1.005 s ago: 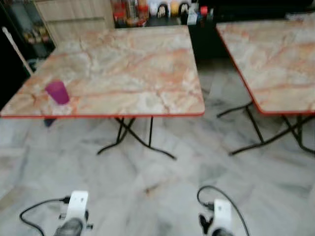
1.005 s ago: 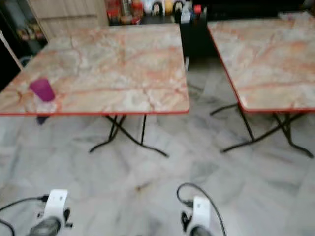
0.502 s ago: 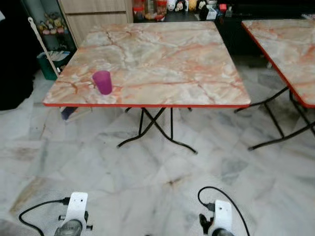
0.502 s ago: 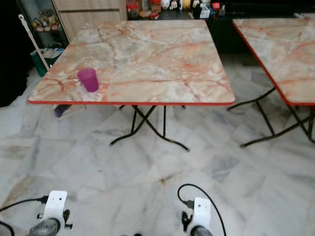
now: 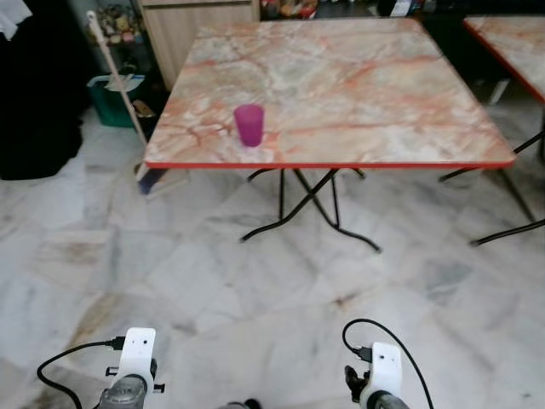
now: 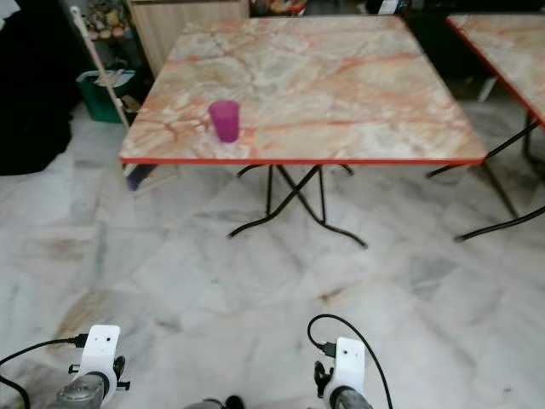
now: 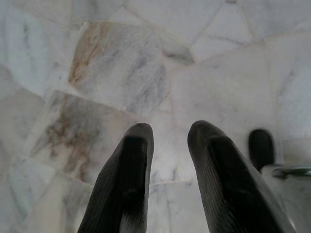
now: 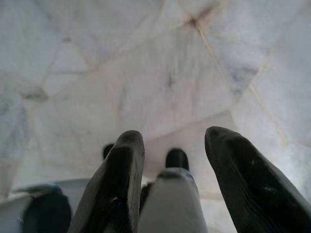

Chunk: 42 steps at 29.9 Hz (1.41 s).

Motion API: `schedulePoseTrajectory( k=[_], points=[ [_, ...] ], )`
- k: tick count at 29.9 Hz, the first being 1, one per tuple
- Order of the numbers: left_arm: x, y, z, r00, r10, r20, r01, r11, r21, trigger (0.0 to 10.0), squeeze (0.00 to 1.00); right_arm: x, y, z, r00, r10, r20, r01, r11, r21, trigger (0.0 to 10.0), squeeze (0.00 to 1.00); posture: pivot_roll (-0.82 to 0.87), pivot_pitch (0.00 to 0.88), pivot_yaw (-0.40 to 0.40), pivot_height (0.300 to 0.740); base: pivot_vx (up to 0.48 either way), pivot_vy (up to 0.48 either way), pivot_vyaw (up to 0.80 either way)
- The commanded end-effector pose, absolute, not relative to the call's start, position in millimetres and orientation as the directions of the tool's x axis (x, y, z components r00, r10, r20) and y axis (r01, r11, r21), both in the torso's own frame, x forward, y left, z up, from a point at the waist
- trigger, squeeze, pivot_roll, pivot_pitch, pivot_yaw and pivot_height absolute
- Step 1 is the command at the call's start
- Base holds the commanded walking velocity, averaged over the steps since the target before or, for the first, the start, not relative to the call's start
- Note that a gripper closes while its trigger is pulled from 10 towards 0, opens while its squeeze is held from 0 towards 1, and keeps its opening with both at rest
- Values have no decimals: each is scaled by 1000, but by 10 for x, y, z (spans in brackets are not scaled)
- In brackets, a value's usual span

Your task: Setting the table

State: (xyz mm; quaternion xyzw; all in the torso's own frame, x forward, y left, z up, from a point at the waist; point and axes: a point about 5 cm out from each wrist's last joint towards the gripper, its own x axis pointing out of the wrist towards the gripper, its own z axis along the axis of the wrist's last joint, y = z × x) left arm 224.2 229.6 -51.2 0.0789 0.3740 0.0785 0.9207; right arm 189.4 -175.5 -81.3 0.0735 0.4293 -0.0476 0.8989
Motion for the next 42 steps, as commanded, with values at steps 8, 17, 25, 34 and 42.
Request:
schedulePoseTrajectory(
  k=[8,17,25,34,42],
  points=[
    [2227,2293,-524,705,198,-681,-86,977,195,10000,0,1901,-1729,-813,625,-16,-780,147,984,98,10000,0,62,160,33,740,81,0,0],
    [2235,2286,-520,707,198,-679,-86,977,195,10000,0,1907,-1725,-811,627,-15,-779,146,984,99,10000,0,63,158,33,740,407,0,0],
    [2240,2267,-523,707,191,-681,-79,978,192,10000,0,1905,-1737,-810,628,-12,-778,128,988,88,10000,0,62,157,31,740,444,0,0],
    [2229,2254,-533,705,190,-683,-83,979,187,10000,0,1893,-1737,-817,622,-12,-783,123,989,83,10000,0,64,156,25,740,446,0,161],
    [2217,2240,-544,702,189,-686,-89,980,179,10000,0,1920,-1764,-801,626,-20,-780,128,989,77,10000,0,66,151,16,740,448,0,0]
  ],
)
